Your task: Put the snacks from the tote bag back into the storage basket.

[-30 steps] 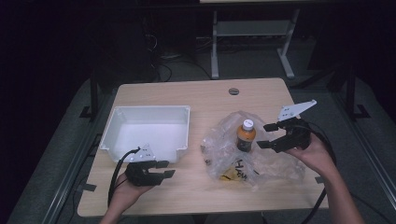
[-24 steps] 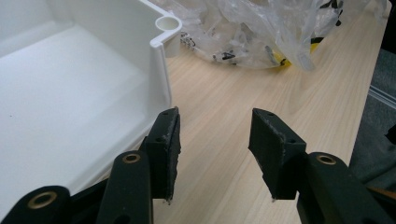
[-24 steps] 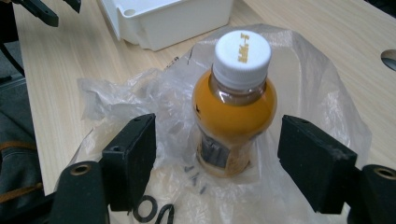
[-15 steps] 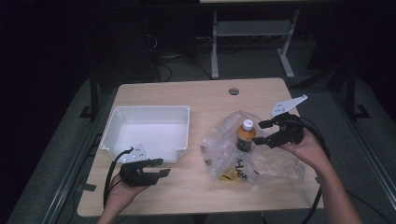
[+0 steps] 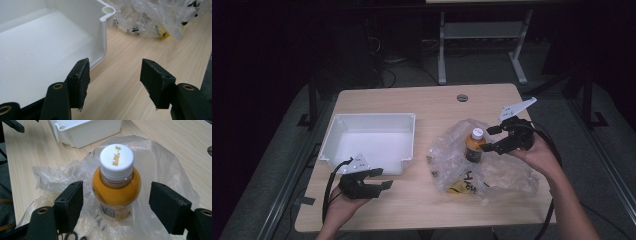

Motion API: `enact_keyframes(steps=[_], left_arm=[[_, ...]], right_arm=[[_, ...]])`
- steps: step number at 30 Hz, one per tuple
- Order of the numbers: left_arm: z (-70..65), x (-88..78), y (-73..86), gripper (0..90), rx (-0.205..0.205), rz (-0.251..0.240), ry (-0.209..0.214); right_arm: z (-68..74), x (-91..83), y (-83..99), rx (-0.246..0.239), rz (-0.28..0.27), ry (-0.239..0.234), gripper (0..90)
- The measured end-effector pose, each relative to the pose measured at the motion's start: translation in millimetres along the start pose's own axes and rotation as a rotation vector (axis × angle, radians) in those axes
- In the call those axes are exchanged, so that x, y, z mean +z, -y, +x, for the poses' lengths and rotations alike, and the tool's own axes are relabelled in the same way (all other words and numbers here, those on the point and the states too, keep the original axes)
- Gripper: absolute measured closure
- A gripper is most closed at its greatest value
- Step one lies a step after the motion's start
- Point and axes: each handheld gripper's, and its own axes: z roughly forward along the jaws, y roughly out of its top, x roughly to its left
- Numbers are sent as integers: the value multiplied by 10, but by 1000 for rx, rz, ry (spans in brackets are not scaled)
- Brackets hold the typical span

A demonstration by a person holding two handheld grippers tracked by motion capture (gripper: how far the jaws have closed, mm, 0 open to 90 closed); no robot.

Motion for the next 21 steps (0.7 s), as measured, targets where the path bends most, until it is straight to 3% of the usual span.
enact_keyframes(steps=[9,21], left_arm=[[63,-59,13,361,-19,-29,-23],[94,-91,26,343,-20,-33,-42]], right_arm=[[-45,41,-49,11,9,-4,291],[-25,90,-171,-21,34,-9,350]])
